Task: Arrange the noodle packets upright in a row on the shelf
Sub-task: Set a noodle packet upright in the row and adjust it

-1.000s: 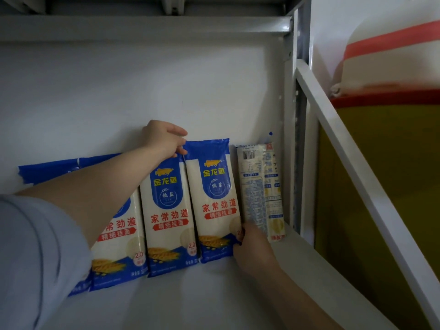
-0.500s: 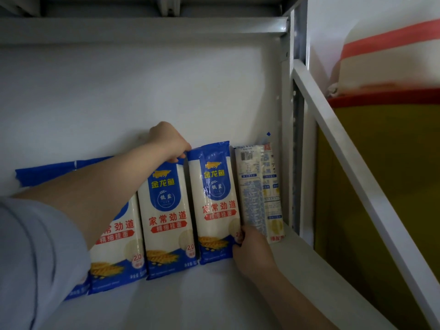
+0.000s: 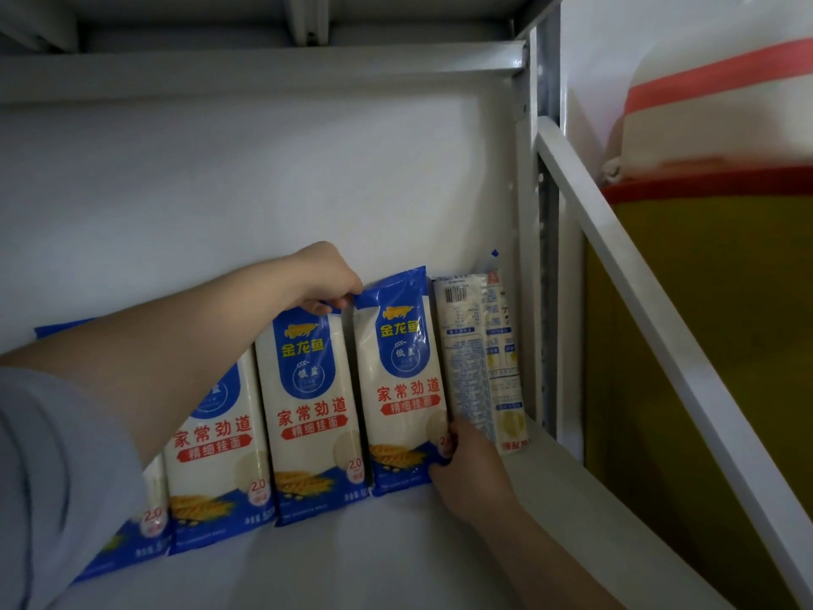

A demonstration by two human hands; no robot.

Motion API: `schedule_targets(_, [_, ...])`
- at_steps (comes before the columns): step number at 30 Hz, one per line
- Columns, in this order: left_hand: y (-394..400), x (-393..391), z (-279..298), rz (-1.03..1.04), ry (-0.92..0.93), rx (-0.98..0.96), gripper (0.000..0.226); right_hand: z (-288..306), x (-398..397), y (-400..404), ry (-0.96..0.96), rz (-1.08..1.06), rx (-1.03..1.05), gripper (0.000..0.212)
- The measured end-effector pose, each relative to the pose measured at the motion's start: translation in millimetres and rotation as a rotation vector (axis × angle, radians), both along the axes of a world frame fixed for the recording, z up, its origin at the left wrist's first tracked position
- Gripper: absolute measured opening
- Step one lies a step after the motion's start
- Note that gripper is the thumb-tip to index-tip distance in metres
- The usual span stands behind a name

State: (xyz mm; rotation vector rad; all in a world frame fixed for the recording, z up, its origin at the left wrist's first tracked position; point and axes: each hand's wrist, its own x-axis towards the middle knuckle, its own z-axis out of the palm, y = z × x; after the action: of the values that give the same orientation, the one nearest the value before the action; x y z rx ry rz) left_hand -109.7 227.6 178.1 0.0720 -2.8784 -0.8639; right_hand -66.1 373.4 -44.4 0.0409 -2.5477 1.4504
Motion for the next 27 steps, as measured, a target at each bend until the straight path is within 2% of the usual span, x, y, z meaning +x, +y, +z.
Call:
schedule_targets(4, [-5, -1, 0, 0.014, -0.065, 0.221, 0.009, 0, 0, -1, 0.001, 0.005, 0.002, 0.023])
schedule_targets(7, [-8, 1, 3, 0.001, -0.113, 0.270, 0.007, 1, 1, -1, 0.004, 0.001, 0.010, 0.029])
schedule_targets(9, [-9, 3, 6, 0.012, -0.030, 0.220, 0.004, 1, 0, -1, 0.003, 0.002, 0.009, 0.029])
schedule_targets(13, [-14, -5, 2, 0.019, 0.372, -0.180, 0.006, 1, 1, -4, 0.008, -0.022, 0.013, 0.024])
schedule_targets(15, [-18, -8, -4, 0.011, 0.473, -0.249, 0.008, 0, 1, -8, 0.018, -0.040, 0.041, 0.022])
schedule_targets(19, [-23, -12, -11, -0.023, 0.540, -0.222, 0.007, 1, 3, -10, 0.026, -0.049, 0.112, 0.025])
schedule_targets(23, [-23, -12, -8, -0.043, 0.506, -0.281, 0.004, 2, 4, -11, 0.006, -0.039, 0.137, 0.029])
schedule_targets(27, [-20, -12, -7, -0.011, 0.487, -0.340, 0.012, 1, 3, -10, -0.006, -0.042, 0.145, 0.030])
